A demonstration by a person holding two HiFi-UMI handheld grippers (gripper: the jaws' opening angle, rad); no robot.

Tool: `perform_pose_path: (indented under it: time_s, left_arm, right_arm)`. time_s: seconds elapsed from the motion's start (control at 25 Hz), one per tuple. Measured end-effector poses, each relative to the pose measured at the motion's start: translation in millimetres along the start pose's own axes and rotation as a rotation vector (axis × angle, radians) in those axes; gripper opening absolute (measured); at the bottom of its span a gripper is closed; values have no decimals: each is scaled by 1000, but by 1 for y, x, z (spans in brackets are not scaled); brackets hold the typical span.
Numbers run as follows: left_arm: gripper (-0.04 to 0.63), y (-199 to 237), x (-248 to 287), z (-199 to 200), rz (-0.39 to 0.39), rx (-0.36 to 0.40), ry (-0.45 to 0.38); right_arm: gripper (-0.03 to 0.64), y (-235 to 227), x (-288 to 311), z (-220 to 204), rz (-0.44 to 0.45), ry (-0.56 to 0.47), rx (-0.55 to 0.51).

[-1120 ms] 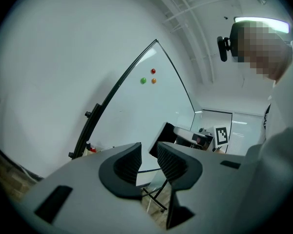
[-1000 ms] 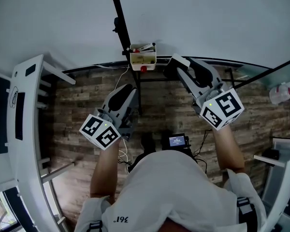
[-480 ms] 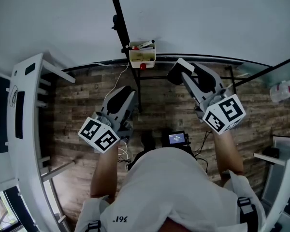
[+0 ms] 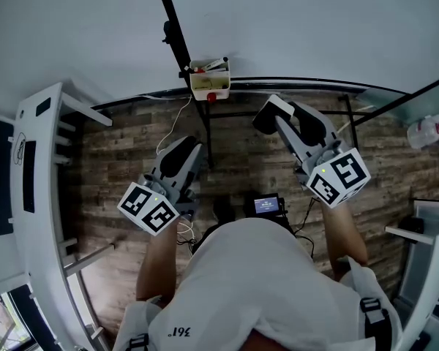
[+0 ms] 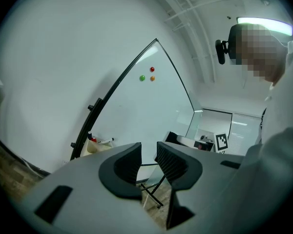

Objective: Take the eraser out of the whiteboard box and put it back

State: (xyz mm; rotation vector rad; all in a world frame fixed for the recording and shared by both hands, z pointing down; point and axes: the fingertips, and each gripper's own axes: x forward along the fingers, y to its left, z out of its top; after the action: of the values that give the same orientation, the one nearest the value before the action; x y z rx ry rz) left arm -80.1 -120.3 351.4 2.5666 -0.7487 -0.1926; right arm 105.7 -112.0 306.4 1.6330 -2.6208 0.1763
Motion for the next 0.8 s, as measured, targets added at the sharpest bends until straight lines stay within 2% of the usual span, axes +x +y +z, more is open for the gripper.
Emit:
perform_pose_path:
  time_s: [0.8]
  left_arm:
    - [106,0,-20,-41,9,-81,68]
  right_arm:
    - [164,-9,-26,-45,-66,90,71]
